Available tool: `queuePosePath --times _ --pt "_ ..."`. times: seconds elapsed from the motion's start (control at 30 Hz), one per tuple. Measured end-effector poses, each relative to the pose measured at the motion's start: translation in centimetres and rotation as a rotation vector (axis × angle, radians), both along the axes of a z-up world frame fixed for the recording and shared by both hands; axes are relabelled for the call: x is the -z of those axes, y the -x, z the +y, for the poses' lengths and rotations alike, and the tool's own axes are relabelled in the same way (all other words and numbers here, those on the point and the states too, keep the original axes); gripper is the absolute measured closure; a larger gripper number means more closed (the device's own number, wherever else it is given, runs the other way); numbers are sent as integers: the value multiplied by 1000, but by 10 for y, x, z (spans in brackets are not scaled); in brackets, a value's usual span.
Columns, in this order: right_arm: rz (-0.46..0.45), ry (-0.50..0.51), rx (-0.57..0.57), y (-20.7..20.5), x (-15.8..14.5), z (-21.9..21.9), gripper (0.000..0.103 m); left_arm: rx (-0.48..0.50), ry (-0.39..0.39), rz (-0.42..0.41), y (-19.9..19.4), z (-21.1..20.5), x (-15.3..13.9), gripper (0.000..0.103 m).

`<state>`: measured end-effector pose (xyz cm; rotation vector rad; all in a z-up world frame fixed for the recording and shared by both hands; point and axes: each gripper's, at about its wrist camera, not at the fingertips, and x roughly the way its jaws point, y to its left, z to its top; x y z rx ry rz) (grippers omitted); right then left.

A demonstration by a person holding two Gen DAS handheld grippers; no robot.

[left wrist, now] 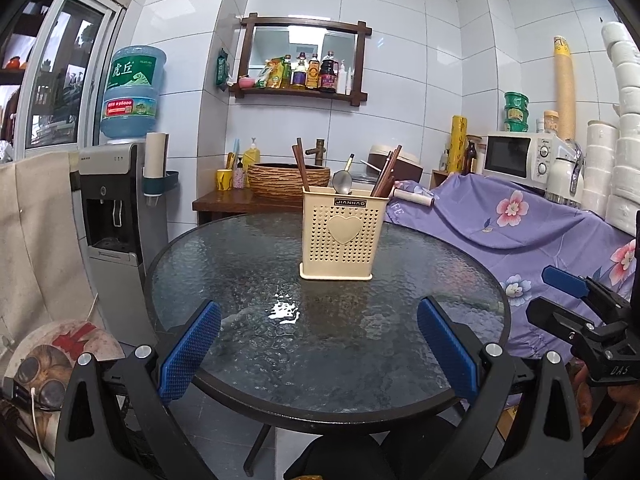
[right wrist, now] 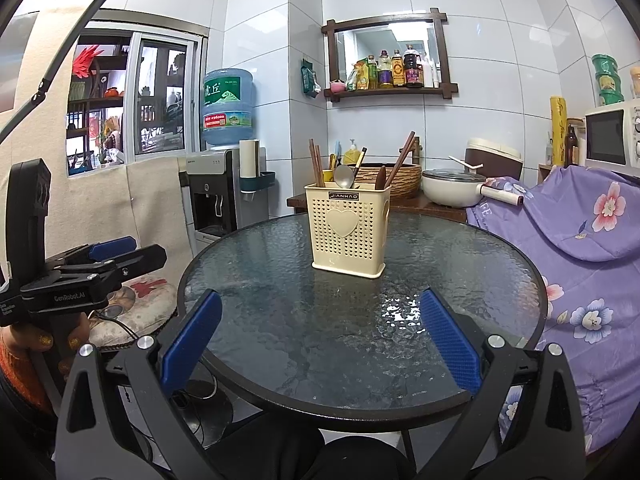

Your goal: Organize utensils

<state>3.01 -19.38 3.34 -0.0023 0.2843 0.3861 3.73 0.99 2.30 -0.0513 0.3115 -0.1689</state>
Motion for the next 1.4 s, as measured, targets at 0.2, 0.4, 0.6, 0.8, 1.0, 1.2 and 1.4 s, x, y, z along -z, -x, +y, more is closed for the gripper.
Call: queuePosePath --times 0.2,0.4,0.6,0.8,1.0,1.2,1.4 --pt "0 0 -1 0 0 0 6 -1 -2 0 0 -1 0 6" --pt "1 0 -1 0 0 0 6 -3 -2 0 0 -2 0 6" --pt "3 -1 -1 0 1 1 6 -3 -2 -1 0 -2 -1 6" --pt "2 0 -2 0 0 1 6 -2 -2 -2 0 -2 -1 6" --pt "4 0 -1 -1 2 1 6 -2 0 -3 0 -2 -1 6" --pt "4 0 -1 -1 2 1 6 -2 -2 -1 0 -2 -1 6" --pt "4 1 -3 -2 2 2 6 -3 -1 -2 0 0 -1 6"
